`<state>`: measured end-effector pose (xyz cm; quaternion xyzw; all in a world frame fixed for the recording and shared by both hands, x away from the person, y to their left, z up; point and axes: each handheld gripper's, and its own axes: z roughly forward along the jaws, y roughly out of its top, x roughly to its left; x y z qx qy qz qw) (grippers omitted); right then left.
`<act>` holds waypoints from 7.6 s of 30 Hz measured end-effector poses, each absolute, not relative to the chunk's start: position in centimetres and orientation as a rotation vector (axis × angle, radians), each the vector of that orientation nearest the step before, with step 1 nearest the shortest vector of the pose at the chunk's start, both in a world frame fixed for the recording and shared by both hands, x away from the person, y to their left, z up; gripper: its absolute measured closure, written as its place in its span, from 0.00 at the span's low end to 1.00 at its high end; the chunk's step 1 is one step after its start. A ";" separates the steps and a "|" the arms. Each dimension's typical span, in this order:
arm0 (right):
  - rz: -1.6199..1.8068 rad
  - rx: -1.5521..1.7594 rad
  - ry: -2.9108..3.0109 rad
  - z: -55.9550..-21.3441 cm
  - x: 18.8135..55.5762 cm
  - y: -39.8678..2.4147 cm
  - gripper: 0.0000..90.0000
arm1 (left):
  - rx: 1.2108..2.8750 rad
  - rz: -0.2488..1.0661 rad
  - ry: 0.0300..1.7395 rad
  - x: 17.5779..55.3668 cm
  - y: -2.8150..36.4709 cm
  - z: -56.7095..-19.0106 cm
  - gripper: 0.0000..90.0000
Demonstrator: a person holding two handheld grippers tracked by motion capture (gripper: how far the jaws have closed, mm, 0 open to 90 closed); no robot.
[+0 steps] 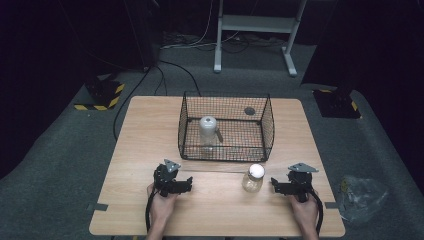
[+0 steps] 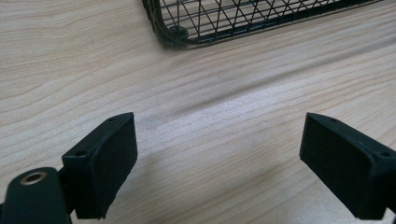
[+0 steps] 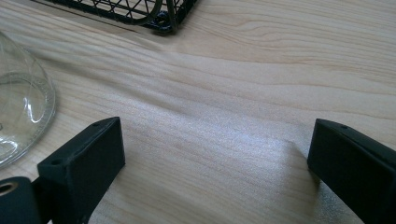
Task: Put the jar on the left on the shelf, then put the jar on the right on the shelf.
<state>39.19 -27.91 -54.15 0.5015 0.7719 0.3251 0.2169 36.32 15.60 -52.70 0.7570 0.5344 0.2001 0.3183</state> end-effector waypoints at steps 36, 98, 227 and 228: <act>1.174 1.222 2.241 -52.0 35.7 -27.9 0.08 | 1.968 0.600 1.402 36.2 15.1 -54.2 0.09; 1.345 0.956 2.158 -49.5 36.2 -20.5 0.44 | 1.962 0.604 1.410 36.1 15.0 -54.3 0.09; 1.261 0.926 2.124 -38.0 48.2 -15.2 0.43 | 1.962 0.605 1.410 36.1 15.0 -54.3 0.09; 1.262 0.934 2.122 -38.0 48.3 -15.2 0.43 | 1.962 0.605 1.410 36.1 15.0 -54.3 0.09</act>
